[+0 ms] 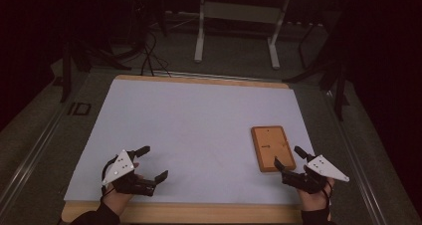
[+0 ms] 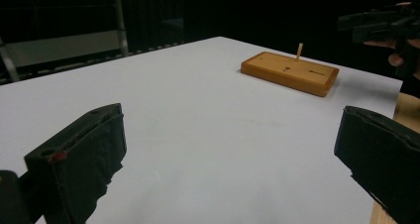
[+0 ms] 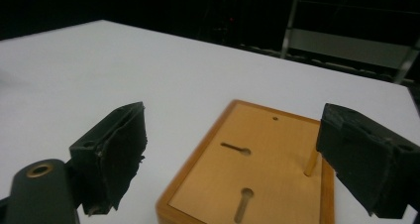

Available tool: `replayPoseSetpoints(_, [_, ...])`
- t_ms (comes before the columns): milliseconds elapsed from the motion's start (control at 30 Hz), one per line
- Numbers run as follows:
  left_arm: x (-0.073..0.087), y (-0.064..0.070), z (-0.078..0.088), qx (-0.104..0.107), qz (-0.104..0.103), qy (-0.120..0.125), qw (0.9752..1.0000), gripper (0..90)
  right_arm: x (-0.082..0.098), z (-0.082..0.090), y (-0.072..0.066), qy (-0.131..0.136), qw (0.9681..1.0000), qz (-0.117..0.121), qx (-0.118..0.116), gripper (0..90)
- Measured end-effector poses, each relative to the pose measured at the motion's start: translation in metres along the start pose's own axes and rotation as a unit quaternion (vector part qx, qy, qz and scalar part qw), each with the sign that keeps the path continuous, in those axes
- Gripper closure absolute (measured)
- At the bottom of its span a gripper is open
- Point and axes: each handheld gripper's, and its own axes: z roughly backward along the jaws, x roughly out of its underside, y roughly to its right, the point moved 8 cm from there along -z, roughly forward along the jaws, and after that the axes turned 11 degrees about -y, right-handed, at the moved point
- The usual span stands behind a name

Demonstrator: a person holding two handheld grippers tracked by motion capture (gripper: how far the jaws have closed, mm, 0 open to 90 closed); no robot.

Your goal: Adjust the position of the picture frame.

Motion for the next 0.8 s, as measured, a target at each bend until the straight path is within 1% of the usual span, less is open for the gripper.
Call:
replayPoseSetpoints(33, [0.000,0.000,0.000,0.001,0.000,0.000,1.0000,0.0,-0.001,0.001,-0.001,0.003,1.0000,-0.003,-0.007,11.2])
replayPoseSetpoints(67, [0.000,0.000,0.000,0.001,0.000,0.000,1.0000,0.0,-0.002,0.001,-0.002,0.003,1.0000,-0.002,-0.002,11.3])
replayPoseSetpoints(200, [0.000,0.000,0.000,0.001,0.000,0.000,1.0000,0.0,-0.004,0.001,-0.002,-0.005,1.0000,-0.002,-0.004,10.4])
replayPoseSetpoints(233, [0.000,0.000,-0.001,0.004,0.003,-0.001,1.0000,0.0,-0.006,0.002,-0.002,-0.007,0.9999,-0.004,-0.006,10.2])
replayPoseSetpoints(267, [0.000,0.001,-0.001,0.005,0.004,-0.001,1.0000,0.1,-0.010,0.003,-0.002,-0.003,0.9999,0.001,-0.010,10.2])
replayPoseSetpoints(333, [0.000,0.001,-0.001,0.005,0.004,-0.001,1.0000,0.0,-0.012,0.003,-0.001,-0.001,1.0000,0.003,-0.009,10.2])
replayPoseSetpoints(367, [0.000,0.001,-0.002,0.007,0.005,-0.001,1.0000,0.0,-0.016,0.003,0.000,-0.001,0.9999,-0.001,-0.016,10.2])
replayPoseSetpoints(400, [0.000,0.001,-0.002,0.007,0.005,-0.001,1.0000,0.0,-0.018,0.003,0.001,-0.001,0.9999,-0.004,-0.016,10.2])
replayPoseSetpoints(433, [0.000,0.002,-0.002,0.008,0.005,-0.001,1.0000,0.1,-0.019,0.002,0.003,-0.003,0.9999,0.000,-0.013,10.2])
replayPoseSetpoints(467, [0.000,0.003,-0.002,0.008,0.003,-0.001,1.0000,0.0,-0.019,0.000,0.005,-0.009,0.9999,0.000,-0.011,10.2])
replayPoseSetpoints(500, [0.000,0.003,-0.002,0.008,0.003,-0.001,1.0000,0.0,-0.019,0.000,0.005,-0.009,0.9999,0.000,-0.011,10.2])
replayPoseSetpoints(533, [0.000,0.003,-0.002,0.008,0.003,-0.001,1.0000,0.0,-0.019,-0.002,0.008,-0.017,0.9998,-0.001,-0.008,10.2])
replayPoseSetpoints(567, [0.000,0.003,-0.003,0.007,-0.001,-0.004,1.0000,0.0,-0.016,-0.010,0.019,-0.044,0.9990,-0.006,0.005,15.4])
replayPoseSetpoints(600, [0.001,0.004,-0.003,0.006,-0.002,-0.005,1.0000,0.0,-0.015,-0.013,0.022,-0.050,0.9987,-0.011,-0.001,18.1])
replayPoseSetpoints(633, [0.001,0.004,-0.003,0.006,-0.002,-0.005,1.0000,0.0,-0.013,-0.016,0.026,-0.055,0.9983,-0.018,0.001,18.2])
replayPoseSetpoints(667, [0.001,0.004,-0.003,0.005,-0.004,-0.006,1.0000,0.0,-0.012,-0.019,0.029,-0.060,0.9979,-0.022,-0.003,22.8])
replayPoseSetpoints(700, [0.001,0.004,-0.003,0.005,-0.004,-0.006,1.0000,0.0,-0.012,-0.019,0.029,-0.060,0.9979,-0.022,-0.003,22.8])
replayPoseSetpoints(733, [0.001,0.004,-0.003,0.005,-0.004,-0.006,1.0000,0.0,-0.009,-0.023,0.031,-0.066,0.9975,-0.021,-0.009,26.6])
replayPoseSetpoints(767, [0.001,0.004,-0.004,0.004,-0.003,-0.007,1.0000,0.0,-0.006,-0.028,0.035,-0.072,0.9971,-0.022,-0.002,26.7])
replayPoseSetpoints(800, [0.001,0.004,-0.004,0.005,-0.003,-0.007,1.0000,0.0,-0.005,-0.030,0.036,-0.076,0.9969,-0.022,-0.004,26.7])
